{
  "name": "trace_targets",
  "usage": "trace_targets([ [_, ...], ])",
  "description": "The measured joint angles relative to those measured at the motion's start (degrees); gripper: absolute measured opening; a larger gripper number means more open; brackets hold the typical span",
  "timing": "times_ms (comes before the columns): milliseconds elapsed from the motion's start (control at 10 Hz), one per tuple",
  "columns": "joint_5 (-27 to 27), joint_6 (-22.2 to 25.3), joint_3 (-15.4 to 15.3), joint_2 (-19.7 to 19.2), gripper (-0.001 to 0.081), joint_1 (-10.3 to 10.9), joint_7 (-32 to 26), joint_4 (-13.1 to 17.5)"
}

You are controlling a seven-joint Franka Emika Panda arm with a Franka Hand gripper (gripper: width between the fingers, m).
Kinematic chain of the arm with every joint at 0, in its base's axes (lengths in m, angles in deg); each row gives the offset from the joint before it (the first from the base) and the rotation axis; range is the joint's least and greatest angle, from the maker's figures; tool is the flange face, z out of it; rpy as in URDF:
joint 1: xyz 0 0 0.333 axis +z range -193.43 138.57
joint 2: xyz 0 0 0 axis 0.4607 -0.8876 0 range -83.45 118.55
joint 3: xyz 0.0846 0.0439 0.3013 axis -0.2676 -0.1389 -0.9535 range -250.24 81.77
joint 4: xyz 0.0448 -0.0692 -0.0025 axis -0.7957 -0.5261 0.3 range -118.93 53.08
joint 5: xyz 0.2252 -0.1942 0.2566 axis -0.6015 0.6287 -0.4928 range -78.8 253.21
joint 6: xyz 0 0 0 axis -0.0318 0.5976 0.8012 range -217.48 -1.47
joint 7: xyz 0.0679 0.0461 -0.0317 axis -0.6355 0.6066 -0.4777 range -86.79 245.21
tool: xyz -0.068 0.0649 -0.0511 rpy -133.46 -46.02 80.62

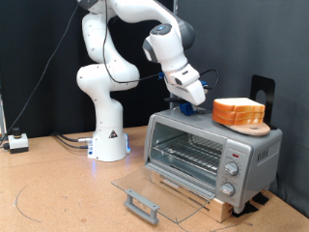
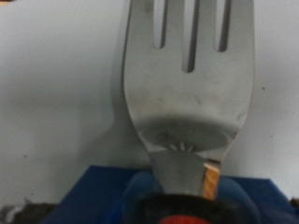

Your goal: Make a piece of toast with the oven

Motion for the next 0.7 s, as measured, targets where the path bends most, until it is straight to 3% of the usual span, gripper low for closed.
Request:
trace_targets([
  [200, 0.1, -0.3, 0.0, 0.0, 0.0482, -0.1, 0.0, 0.0],
  [300, 0.3, -0.5, -0.2, 0.0, 0.0563, -0.1, 0.0, 0.0],
  [400, 0.6, -0.7, -0.5, 0.0, 0.0697, -0.4, 0.0, 0.0],
  [600, 1.9, -0.9, -1.4, 0.0, 0.0697, -1.1, 0.4, 0.0],
  [700, 2.5, -0.7, -1.7, 0.0, 0.0791, -1.3, 1.0, 0.0],
])
